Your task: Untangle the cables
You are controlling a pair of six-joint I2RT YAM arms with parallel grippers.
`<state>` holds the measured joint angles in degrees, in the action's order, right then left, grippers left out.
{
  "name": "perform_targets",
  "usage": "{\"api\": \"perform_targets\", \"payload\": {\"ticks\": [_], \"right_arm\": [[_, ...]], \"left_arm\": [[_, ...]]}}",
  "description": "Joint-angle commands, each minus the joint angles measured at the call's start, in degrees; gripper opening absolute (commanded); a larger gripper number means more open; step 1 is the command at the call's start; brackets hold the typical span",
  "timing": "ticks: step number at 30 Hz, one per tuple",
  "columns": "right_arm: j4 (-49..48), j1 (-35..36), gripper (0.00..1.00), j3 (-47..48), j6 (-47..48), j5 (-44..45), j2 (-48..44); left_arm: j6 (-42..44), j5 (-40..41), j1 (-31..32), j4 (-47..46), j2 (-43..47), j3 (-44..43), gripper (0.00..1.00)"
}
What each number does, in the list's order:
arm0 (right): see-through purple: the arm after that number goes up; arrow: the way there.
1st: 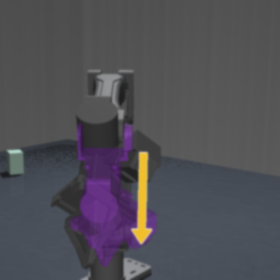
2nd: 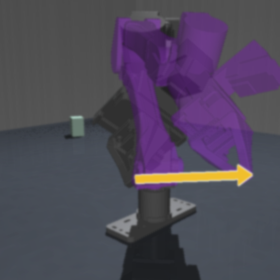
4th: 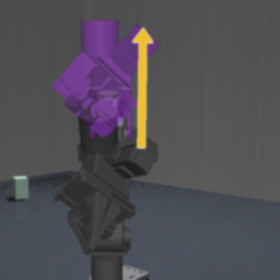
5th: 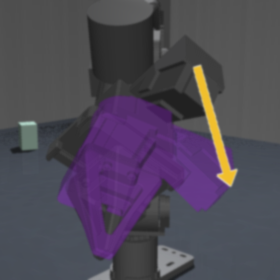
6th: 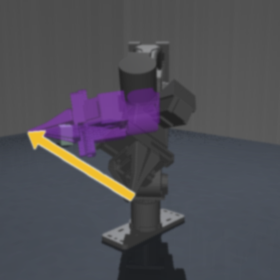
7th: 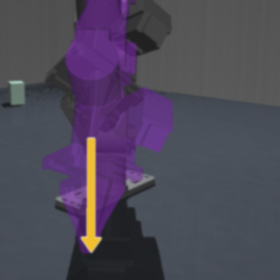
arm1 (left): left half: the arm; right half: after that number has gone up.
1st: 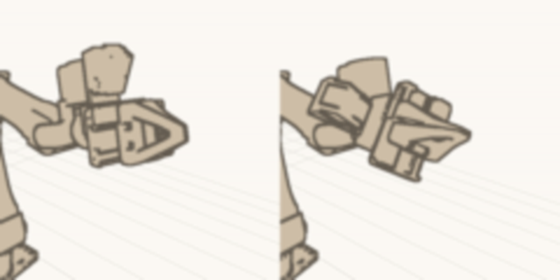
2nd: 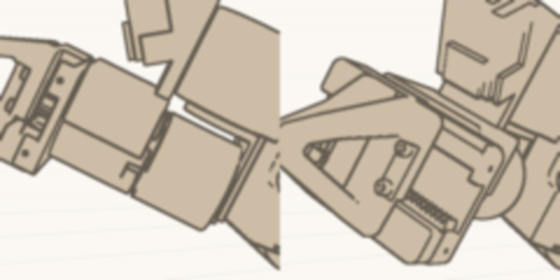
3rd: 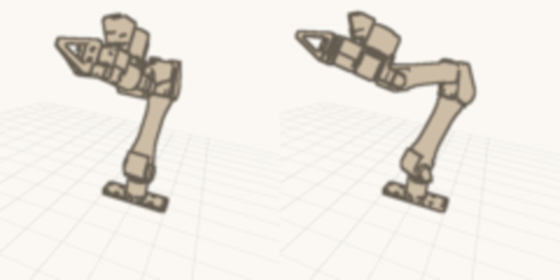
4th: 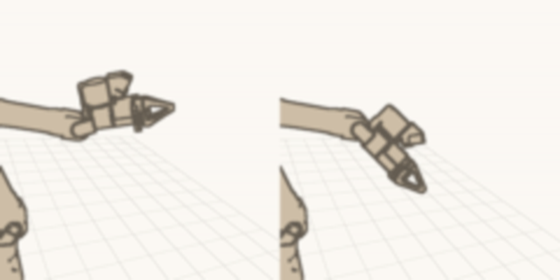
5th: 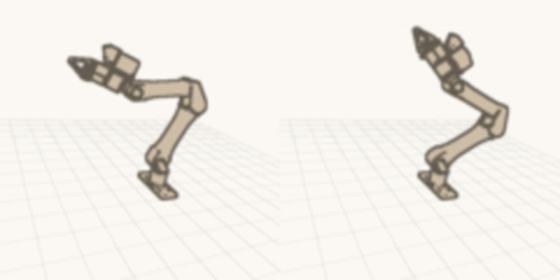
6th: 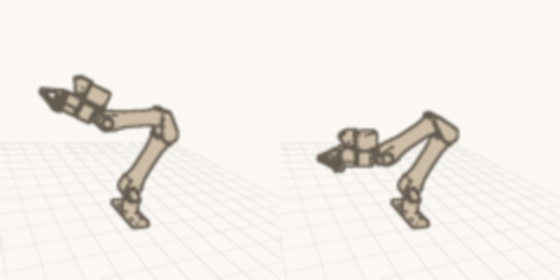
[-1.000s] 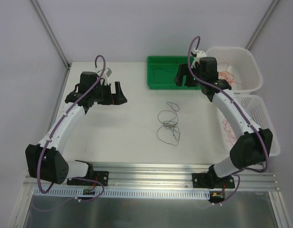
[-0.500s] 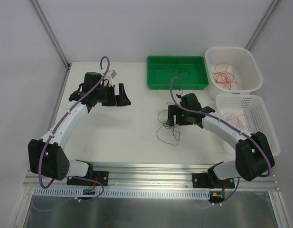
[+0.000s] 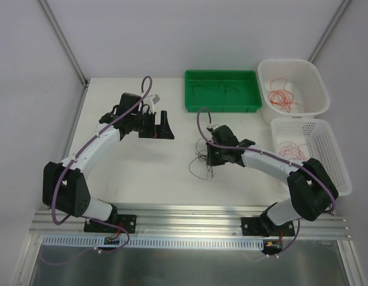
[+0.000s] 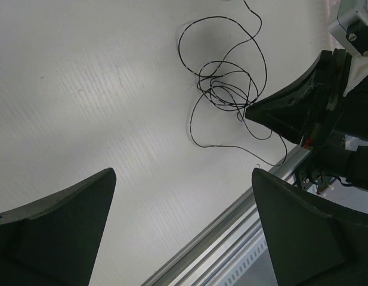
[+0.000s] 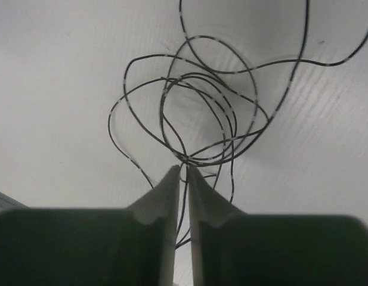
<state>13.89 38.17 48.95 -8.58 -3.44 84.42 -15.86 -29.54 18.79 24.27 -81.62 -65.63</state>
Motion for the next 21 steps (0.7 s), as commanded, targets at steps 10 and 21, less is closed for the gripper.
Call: {"api": "perform_targets", "payload": {"ticks": [10,21], "right_arm": [[2.4,8.5,0.01,9.8,6.1,0.0,-6.8],[1.3,14.3,0.01,13.8,14.4,-1.2,-12.2]], "left_arm": [[-0.8,-3.4,0.8,-1.0,-2.1,-1.4,0.99],[-3.7,-10.1,0.9,-1.0,-7.4,-1.8,0.99]]}}
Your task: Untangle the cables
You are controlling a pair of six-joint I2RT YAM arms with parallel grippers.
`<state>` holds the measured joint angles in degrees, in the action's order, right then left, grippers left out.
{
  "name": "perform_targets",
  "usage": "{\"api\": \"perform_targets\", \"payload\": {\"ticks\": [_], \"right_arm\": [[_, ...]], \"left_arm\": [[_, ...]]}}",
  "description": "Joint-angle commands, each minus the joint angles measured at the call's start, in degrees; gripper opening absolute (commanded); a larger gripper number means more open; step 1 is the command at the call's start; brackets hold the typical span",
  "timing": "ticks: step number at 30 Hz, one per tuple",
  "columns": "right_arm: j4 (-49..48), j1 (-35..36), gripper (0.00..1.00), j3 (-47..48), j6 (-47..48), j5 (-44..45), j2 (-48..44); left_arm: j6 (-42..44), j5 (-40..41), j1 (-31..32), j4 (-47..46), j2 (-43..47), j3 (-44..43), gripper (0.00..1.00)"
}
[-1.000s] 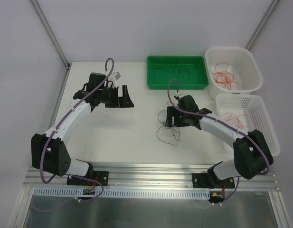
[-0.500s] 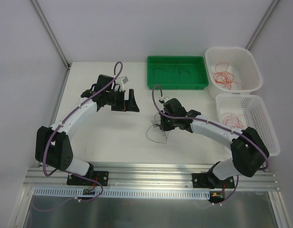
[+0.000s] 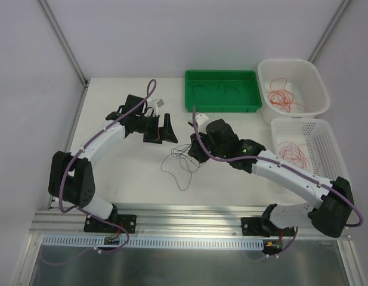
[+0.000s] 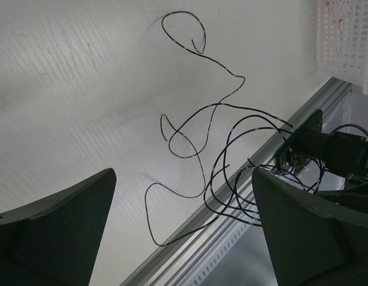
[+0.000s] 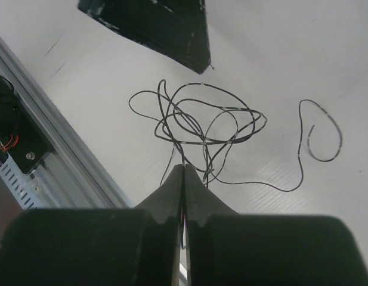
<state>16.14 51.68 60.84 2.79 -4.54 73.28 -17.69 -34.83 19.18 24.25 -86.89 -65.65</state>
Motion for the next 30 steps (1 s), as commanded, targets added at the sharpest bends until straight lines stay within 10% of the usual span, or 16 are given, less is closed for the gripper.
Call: {"api": "perform_targets", "payload": {"ticks": [1,9,30], "right_arm": [[-0.8,1.0,0.01,2.4,3.0,0.4,-1.0],[7.4,0.5,0.01,6.6,0.4,16.7,1.6],[8.9,-4.1,0.01,10.5,-6.4,5.4,-6.6]], "left_arm": [[-2.5,-5.9,0.5,-1.0,-2.7,-2.0,0.99],[-2.9,-5.2,0.5,-1.0,-1.8,-2.3,0.99],[16.6,3.9,9.2,-4.6,11.0,0.9,0.94]]}}
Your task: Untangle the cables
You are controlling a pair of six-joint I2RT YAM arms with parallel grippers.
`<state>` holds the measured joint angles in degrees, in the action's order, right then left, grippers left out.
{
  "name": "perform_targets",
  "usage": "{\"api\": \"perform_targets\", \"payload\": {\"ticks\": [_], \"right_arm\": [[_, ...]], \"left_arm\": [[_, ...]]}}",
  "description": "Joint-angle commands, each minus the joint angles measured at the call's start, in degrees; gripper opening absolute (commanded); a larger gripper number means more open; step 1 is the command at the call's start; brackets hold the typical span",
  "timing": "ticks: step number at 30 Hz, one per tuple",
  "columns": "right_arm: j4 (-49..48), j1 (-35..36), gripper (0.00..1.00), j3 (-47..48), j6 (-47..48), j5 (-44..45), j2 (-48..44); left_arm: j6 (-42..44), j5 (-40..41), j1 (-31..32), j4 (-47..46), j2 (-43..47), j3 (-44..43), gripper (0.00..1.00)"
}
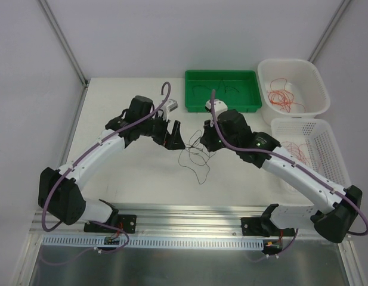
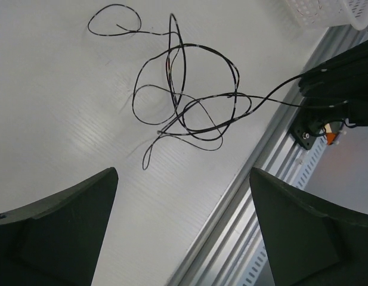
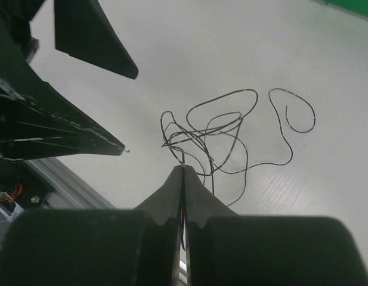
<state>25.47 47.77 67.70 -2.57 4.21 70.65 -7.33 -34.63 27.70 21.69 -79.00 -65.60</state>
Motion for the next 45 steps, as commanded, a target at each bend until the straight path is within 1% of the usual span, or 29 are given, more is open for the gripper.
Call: {"api": "perform_targets", "payload": {"ticks": [1,3,4,7,13,16,18,22,23,24,26,27,28,29,30,31,32,34,35,37,38,39,41,42,43,44,45], "right_arm": [[-0.6,-0.2,0.01,3.8,-0.9,-3.6,-4.6],[-1.1,-0.1,0.01,3.9,-0.9,-3.8,-5.8],[-1.2,-0.1,0.01,3.9,-0.8,-5.6,-6.8],[-0.9,-0.1,0.01,4.2,-0.2,-5.4,-8.0],[-0.8,-0.1,0.01,4.8,0.0,-6.1,-8.8],[-0.8,-0.1,0.01,4.9,0.1,-6.1,-9.2],[-1.3,-0.2,0.01,4.9,-0.2,-6.9,-9.7],[-1.8,-0.1,0.01,5.1,0.2,-7.0,-10.6],[-1.7,-0.2,0.01,5.2,0.4,-6.1,-10.9],[-1.6,-0.1,0.01,5.2,0.8,-5.4,-11.3],[-1.2,-0.2,0.01,5.2,1.2,-4.6,-11.8],[-1.0,-0.2,0.01,5.2,1.5,-2.9,-12.1],[-1.0,-0.3,0.01,5.2,1.7,-2.5,-12.3],[-1.0,-0.5,0.01,4.9,1.8,-2.2,-12.4],[-1.0,-0.6,0.01,4.6,2.0,-1.7,-12.6],[-0.9,-0.7,0.01,4.4,2.2,-0.4,-12.7],[-0.3,-0.9,0.01,3.6,2.1,0.4,-12.7],[-0.1,-2.4,0.01,2.0,2.2,3.2,-13.1],[0.2,-3.0,0.01,1.0,2.1,4.5,-13.3],[0.8,-5.9,0.01,-2.3,1.9,7.3,-14.0],[1.1,-7.6,0.01,-3.4,1.4,7.7,-14.5],[1.3,-11.1,0.01,-5.7,0.8,7.7,-14.8],[2.1,-15.1,0.01,-7.6,-1.0,6.8,-16.2],[2.6,-18.6,0.01,-8.3,-1.5,6.8,-16.9],[3.3,-20.4,0.01,-9.3,-1.9,7.0,-17.6],[4.4,-22.2,0.01,-9.7,-2.6,7.0,-19.0],[5.0,-25.6,0.01,-10.0,-3.1,7.0,-19.8]], "left_arm": [[6.7,4.7,1.2,-2.4,3.3,1.3,0.93],[8.5,5.4,1.9,-2.4,3.5,1.5,0.92],[8.9,5.5,2.5,-2.4,3.4,1.7,0.91],[10.4,5.5,3.6,-2.7,3.5,2.2,0.88],[12.6,3.3,6.0,-3.1,3.1,2.8,0.83],[13.7,3.5,7.4,-3.1,2.6,3.2,0.79],[14.1,3.7,7.9,-3.3,1.9,3.2,0.78],[14.7,4.0,8.9,-3.3,-0.3,3.0,0.67],[14.8,3.8,8.9,-3.3,-1.0,2.9,0.64],[14.8,3.4,9.1,-3.3,-1.2,2.8,0.55],[14.5,3.4,9.3,-3.3,-1.7,2.7,0.46],[14.5,3.4,9.3,-3.3,-1.7,2.7,0.43],[14.5,3.3,9.4,-3.3,-1.6,2.7,0.37],[14.5,3.2,9.4,-3.3,-1.3,2.6,0.3],[14.5,3.3,9.4,-3.4,-1.2,2.6,0.12],[14.5,4.2,9.5,-3.3,-0.9,2.6,0.03],[14.3,5.0,9.4,-3.3,-0.6,2.7,0.0],[13.8,7.6,9.4,-3.3,-0.3,2.8,0.0],[12.7,11.6,9.4,-3.2,0.0,2.8,0.0],[11.6,16.9,9.1,-3.1,0.6,2.8,0.0],[9.9,23.0,8.3,-3.0,0.7,2.9,0.0],[9.0,25.6,7.7,-2.8,0.8,2.9,0.0],[5.7,29.0,5.5,-2.0,0.8,2.7,0.0],[4.4,30.6,2.3,-1.0,0.7,2.0,0.0],[2.8,31.0,0.4,-0.5,0.9,1.7,0.0],[-0.5,31.0,-1.8,0.1,1.0,1.4,0.0],[-2.2,30.5,-7.0,1.1,1.1,1.0,0.0]]}}
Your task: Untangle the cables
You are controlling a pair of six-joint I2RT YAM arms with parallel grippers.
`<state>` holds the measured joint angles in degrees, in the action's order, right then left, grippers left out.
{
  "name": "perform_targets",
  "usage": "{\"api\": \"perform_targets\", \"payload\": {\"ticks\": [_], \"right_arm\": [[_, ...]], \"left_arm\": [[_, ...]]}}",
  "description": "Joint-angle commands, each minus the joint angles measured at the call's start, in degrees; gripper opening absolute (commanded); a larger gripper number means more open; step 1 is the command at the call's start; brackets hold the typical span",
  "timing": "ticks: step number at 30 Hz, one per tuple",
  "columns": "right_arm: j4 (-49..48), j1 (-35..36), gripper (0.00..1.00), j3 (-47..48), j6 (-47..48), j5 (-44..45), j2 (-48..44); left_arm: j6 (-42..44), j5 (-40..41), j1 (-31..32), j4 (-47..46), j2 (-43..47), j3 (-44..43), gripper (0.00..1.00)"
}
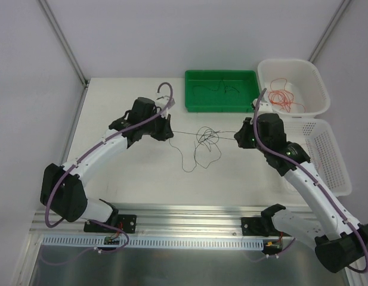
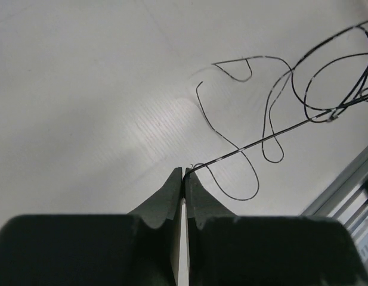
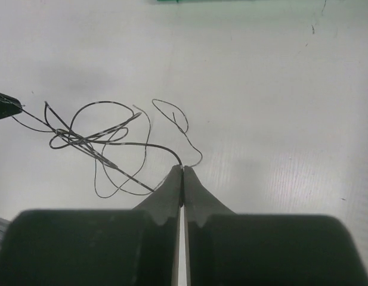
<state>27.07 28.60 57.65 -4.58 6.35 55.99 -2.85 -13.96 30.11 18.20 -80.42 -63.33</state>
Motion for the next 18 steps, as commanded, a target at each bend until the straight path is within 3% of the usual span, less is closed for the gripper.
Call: {"api": "perform_targets", "payload": {"ticks": [1,7,12,14,15,18], "right_arm": [[4.1,-8.0,0.01,-0.1,-1.6,4.8,-5.7],[7.1,-16.7,0.01,-1.5,-3.2,1.8,-8.4],[6.3,-18.2,0.03,-4.2,-4.0,-2.1,-6.9],[4.4,-18.1,0.14,-5.3,-3.5,-8.5,-5.3],[4.0,-18.1,0.39,-5.9,-3.3,-11.0,-4.4],[2.3,-14.7,0.62,-6.5,-1.8,-15.7,-1.6]], "left_arm": [[-8.2,9.4,-11.8,5.0,3.0,-1.4,0.0],[-16.4,5.2,-29.3,5.3,6.7,-0.4,0.0],[-17.7,3.8,-34.2,5.3,8.3,-0.2,0.0],[-17.2,1.0,-34.2,5.2,8.4,-0.6,0.0],[-17.1,-0.2,-34.2,5.1,8.2,-0.6,0.0],[-16.9,-4.2,-34.2,4.7,7.3,-0.8,0.0]]}}
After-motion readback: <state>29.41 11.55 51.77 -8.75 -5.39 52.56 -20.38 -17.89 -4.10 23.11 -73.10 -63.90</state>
